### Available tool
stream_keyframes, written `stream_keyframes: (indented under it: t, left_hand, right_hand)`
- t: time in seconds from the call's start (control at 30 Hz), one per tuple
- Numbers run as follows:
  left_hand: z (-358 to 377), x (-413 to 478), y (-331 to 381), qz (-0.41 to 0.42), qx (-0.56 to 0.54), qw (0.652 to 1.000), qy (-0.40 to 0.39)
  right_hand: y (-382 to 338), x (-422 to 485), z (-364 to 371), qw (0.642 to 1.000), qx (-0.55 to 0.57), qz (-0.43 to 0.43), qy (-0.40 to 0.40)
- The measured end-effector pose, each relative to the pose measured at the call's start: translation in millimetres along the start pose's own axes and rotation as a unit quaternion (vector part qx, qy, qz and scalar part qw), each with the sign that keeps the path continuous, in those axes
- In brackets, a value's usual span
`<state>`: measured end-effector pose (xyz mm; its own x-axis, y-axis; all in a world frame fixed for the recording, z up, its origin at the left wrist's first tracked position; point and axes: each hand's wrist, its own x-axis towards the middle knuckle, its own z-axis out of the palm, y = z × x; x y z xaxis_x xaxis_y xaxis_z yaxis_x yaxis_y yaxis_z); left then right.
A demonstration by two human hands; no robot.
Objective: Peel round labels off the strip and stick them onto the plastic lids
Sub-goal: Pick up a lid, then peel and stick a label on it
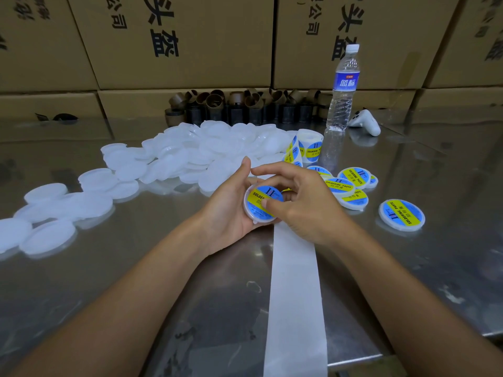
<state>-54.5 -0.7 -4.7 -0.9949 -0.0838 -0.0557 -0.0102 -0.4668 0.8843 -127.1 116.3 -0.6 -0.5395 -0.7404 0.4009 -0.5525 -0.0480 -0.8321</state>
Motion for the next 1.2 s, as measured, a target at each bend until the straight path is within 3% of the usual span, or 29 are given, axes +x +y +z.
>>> stream_keyframes:
  t: [0.33,0.53,1.0,1.2]
  left_hand:
    - [-3,-5,2,0.034,-0.008,0.996,-0.086]
    - [-4,-2,0,0.051,0.054,0.996,-0.044]
    - [-1,-3,-4,0.050,0.071,0.996,-0.033]
    - [1,-5,-4,0.038,0.088,0.995,-0.031]
  right_hand:
    - [-1,-1,-1,0.999,0.005,-0.027,0.020]
    - [-1,-1,-1,0.999,-0.007,-0.034,0.019]
    - [5,0,3,0.983,-0.141,-0.091,0.068]
    - [12,2,2,0.974,-0.194,-0.063,0.098]
